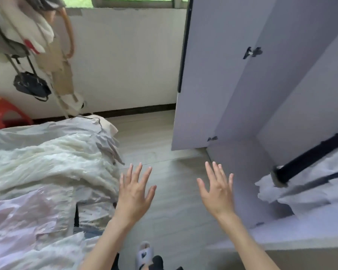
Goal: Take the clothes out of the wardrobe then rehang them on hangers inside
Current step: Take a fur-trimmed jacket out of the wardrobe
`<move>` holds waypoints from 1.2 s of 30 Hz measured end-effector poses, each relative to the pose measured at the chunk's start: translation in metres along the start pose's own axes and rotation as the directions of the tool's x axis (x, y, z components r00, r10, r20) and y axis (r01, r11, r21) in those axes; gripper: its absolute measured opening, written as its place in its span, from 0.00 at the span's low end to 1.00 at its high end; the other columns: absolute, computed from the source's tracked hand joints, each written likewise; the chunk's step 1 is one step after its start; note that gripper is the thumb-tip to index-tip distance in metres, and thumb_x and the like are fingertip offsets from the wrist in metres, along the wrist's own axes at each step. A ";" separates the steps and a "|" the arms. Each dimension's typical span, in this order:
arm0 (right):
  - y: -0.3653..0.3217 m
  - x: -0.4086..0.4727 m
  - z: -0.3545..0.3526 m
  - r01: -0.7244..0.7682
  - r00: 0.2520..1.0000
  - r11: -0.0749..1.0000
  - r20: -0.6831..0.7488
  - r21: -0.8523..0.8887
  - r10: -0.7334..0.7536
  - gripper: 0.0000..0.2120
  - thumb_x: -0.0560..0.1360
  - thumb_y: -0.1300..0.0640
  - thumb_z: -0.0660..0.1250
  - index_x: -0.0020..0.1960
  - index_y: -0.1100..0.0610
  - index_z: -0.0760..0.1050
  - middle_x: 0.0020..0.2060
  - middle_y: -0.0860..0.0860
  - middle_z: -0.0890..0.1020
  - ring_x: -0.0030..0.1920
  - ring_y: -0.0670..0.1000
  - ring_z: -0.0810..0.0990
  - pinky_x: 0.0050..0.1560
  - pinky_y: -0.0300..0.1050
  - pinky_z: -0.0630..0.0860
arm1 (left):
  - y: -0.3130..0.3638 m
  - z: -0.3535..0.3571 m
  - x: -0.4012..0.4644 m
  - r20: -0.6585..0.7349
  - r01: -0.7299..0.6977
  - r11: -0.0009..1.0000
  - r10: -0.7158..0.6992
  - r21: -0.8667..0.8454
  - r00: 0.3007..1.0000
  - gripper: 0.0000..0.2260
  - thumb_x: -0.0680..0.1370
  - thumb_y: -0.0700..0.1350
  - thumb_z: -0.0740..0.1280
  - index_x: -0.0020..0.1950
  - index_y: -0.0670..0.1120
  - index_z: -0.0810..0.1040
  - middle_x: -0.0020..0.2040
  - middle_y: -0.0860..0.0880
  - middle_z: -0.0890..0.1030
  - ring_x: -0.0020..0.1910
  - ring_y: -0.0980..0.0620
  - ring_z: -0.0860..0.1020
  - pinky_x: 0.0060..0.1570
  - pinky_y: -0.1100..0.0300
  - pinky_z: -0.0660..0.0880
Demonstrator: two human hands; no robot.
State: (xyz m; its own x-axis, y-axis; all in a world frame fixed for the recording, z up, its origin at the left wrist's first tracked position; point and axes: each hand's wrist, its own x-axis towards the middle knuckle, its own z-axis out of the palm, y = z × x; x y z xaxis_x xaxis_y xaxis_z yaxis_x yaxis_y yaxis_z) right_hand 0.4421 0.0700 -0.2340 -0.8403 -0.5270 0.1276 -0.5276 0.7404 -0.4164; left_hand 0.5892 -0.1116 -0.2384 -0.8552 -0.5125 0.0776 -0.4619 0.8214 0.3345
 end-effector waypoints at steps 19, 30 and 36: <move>0.112 0.166 -0.048 -0.582 0.759 0.813 -0.365 -0.008 0.539 0.25 0.73 0.46 0.57 0.65 0.59 0.73 0.62 0.59 0.76 0.64 0.60 0.74 0.61 0.68 0.64 | 0.160 0.064 0.296 0.157 -0.566 0.793 0.603 -0.228 0.782 0.27 0.76 0.58 0.50 0.69 0.47 0.70 0.70 0.44 0.68 0.72 0.39 0.61 0.67 0.41 0.59; 0.225 0.207 -0.137 -0.774 0.449 0.618 -0.567 0.140 0.691 0.24 0.79 0.51 0.53 0.73 0.56 0.61 0.72 0.55 0.63 0.74 0.53 0.57 0.73 0.58 0.49 | 0.314 0.096 0.379 0.157 -0.803 0.492 0.870 -0.336 0.468 0.28 0.77 0.61 0.47 0.71 0.48 0.67 0.71 0.45 0.67 0.73 0.42 0.60 0.69 0.45 0.54; 0.298 0.231 -0.207 -0.768 0.362 0.615 -0.672 0.178 0.646 0.22 0.81 0.56 0.53 0.74 0.56 0.58 0.74 0.54 0.60 0.75 0.52 0.52 0.74 0.53 0.44 | 0.422 0.105 0.415 0.087 -0.844 0.381 0.922 -0.378 0.378 0.25 0.79 0.57 0.49 0.72 0.48 0.66 0.72 0.46 0.65 0.74 0.44 0.56 0.70 0.47 0.52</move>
State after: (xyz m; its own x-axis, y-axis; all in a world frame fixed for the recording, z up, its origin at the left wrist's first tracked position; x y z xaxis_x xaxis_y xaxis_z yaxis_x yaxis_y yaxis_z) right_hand 0.0644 0.2556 -0.1422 -0.7290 0.5681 0.3820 0.3433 0.7862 -0.5139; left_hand 0.0143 0.0485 -0.1641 -0.7693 0.5855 0.2556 0.6341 0.6511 0.4171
